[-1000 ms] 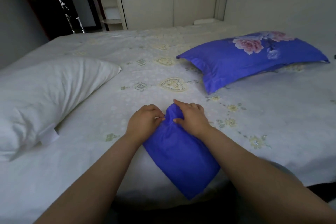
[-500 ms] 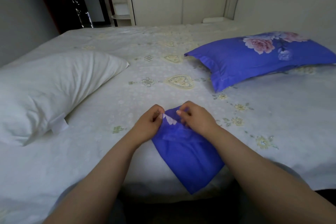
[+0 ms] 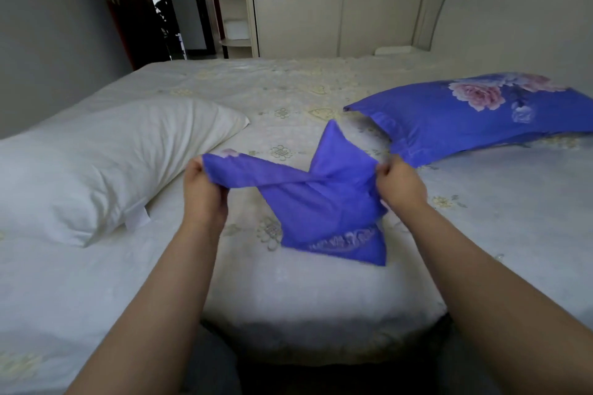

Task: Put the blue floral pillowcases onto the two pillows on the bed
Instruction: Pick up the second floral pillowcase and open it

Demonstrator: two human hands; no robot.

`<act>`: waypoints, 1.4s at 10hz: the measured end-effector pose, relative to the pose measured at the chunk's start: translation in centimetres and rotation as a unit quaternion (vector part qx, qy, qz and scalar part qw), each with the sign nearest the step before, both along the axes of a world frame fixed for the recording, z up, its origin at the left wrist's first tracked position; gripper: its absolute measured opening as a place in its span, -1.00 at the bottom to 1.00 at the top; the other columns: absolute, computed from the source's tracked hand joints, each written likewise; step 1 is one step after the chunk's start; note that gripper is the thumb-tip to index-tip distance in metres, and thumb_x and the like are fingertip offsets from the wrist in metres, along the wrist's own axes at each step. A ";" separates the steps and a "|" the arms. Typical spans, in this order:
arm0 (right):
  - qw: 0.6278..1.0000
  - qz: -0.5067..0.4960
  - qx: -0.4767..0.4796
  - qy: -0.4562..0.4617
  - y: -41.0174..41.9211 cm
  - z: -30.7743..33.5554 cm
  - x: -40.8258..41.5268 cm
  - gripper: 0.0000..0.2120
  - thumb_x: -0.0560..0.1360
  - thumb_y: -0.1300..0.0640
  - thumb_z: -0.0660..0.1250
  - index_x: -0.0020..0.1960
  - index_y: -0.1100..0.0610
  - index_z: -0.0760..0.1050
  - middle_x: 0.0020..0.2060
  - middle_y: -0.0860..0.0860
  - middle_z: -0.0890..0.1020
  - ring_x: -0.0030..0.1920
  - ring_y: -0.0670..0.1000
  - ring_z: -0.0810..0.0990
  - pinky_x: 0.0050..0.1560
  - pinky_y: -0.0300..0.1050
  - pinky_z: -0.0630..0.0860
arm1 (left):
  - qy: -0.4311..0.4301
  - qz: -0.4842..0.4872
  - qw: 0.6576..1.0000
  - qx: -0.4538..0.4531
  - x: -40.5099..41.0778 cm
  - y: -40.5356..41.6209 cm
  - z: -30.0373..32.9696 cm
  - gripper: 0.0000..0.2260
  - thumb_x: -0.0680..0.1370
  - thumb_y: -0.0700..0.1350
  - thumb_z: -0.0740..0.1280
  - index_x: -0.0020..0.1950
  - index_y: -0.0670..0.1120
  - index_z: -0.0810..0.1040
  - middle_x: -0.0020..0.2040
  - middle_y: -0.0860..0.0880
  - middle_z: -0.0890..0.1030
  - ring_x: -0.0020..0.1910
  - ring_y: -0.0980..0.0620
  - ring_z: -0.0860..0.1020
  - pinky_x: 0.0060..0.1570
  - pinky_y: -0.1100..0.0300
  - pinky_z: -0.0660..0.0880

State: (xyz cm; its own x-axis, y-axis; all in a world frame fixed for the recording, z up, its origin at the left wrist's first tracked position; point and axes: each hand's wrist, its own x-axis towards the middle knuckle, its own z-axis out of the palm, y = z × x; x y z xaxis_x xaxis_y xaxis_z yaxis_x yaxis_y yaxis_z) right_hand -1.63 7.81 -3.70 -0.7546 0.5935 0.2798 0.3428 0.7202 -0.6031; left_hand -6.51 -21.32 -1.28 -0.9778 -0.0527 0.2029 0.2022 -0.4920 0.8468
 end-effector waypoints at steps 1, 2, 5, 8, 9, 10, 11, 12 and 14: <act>0.942 -0.102 -0.222 0.229 3.6 2.5 -1.2 -0.81 0.55 0.01 0.14 -0.15 0.11 0.36 -0.16 0.15 0.54 -0.10 0.16 0.62 -0.04 0.15 0.51 | 0.020 0.140 0.989 0.053 -3.1 -3.3 1.4 -0.72 0.30 -0.14 0.25 -0.04 -0.23 0.39 -0.13 -0.18 0.51 -0.15 -0.07 0.49 -0.07 0.09 0.47; 0.878 -0.212 -0.282 0.322 5.8 3.6 -0.9 -0.79 0.57 0.10 0.13 -0.25 0.01 0.27 -0.02 0.24 0.57 -0.01 0.22 0.59 0.06 0.08 0.47 | -0.015 0.195 0.978 0.071 -4.8 -5.6 0.4 -0.94 0.38 -0.10 0.16 -0.18 -0.05 0.33 -0.17 -0.05 0.41 -0.15 0.01 0.40 -0.07 0.15 0.42; 0.966 -0.165 -0.184 0.074 8.4 -1.6 1.9 -0.61 0.51 0.08 0.12 0.10 0.38 0.48 0.09 0.37 0.55 0.11 0.31 0.53 0.07 0.04 0.43 | -0.234 0.378 0.808 -0.386 -5.0 -7.2 -5.0 -0.63 0.51 -0.25 0.12 0.29 -0.13 0.46 0.23 -0.07 0.53 0.24 -0.02 0.49 0.05 0.21 0.41; 0.881 0.173 -0.088 -0.431 4.7 0.3 1.5 -0.43 0.39 -0.13 0.45 0.24 0.17 0.40 -0.15 0.10 0.57 -0.24 0.07 0.53 -0.29 -0.22 0.47 | 0.096 -0.193 0.573 -0.791 -1.6 0.5 -5.9 -0.17 0.25 0.39 0.37 0.45 0.18 0.24 0.44 0.04 0.26 0.40 -0.07 0.25 0.38 -0.02 0.25; 0.825 0.203 -0.017 -0.527 4.6 1.0 1.0 -0.69 0.42 0.07 0.46 0.08 0.17 0.50 -0.46 0.03 0.50 -0.54 -0.04 0.38 -0.54 -0.34 0.30 | 0.125 -0.127 0.554 -0.813 -1.7 1.0 -6.9 -0.70 0.45 0.04 0.37 0.18 0.10 0.55 0.28 0.03 0.44 0.27 -0.07 0.42 0.21 0.04 0.39; 0.808 0.196 0.022 -0.555 5.2 1.9 0.4 -0.80 0.45 0.11 0.40 -0.25 0.19 0.46 -0.58 0.02 0.40 -0.65 -0.06 0.26 -0.55 -0.37 0.19 | 0.083 -0.100 0.680 -0.722 -2.2 1.1 -5.4 -0.84 0.50 -0.23 0.24 -0.13 -0.05 0.59 -0.03 -0.11 0.62 -0.03 -0.06 0.56 -0.07 0.15 0.43; 0.905 0.134 0.013 -0.403 5.5 4.3 -0.9 -0.78 0.50 0.14 0.32 -0.28 0.23 0.50 -0.47 0.11 0.57 -0.54 0.02 0.45 -0.46 -0.25 0.35 | 0.037 -0.123 0.750 -0.649 -3.1 1.1 -2.6 -0.82 0.55 -0.20 0.24 -0.22 -0.14 0.56 -0.22 -0.15 0.60 -0.20 0.02 0.51 -0.25 0.19 0.38; 0.995 -0.017 0.102 -0.013 4.4 6.5 -2.6 -0.56 0.48 0.25 0.19 0.37 0.19 0.31 0.26 0.25 0.49 0.23 0.21 0.48 0.21 0.11 0.35 | 0.024 0.126 0.864 -0.488 -5.2 0.7 0.0 -0.83 0.49 -0.17 0.29 0.07 -0.10 0.54 -0.10 -0.14 0.61 -0.05 -0.09 0.59 -0.08 0.14 0.47; 0.988 0.092 0.103 -0.077 -0.3 2.7 -4.2 -0.12 0.50 -0.19 0.25 0.54 0.02 -0.27 0.53 0.17 -0.13 0.52 0.18 -0.07 0.41 0.37 -0.03 | 0.288 0.286 0.676 -0.615 -2.1 3.7 -0.5 -0.42 0.40 -0.21 0.31 0.43 -0.06 0.32 0.45 -0.18 0.28 0.38 -0.20 0.30 0.37 -0.13 0.20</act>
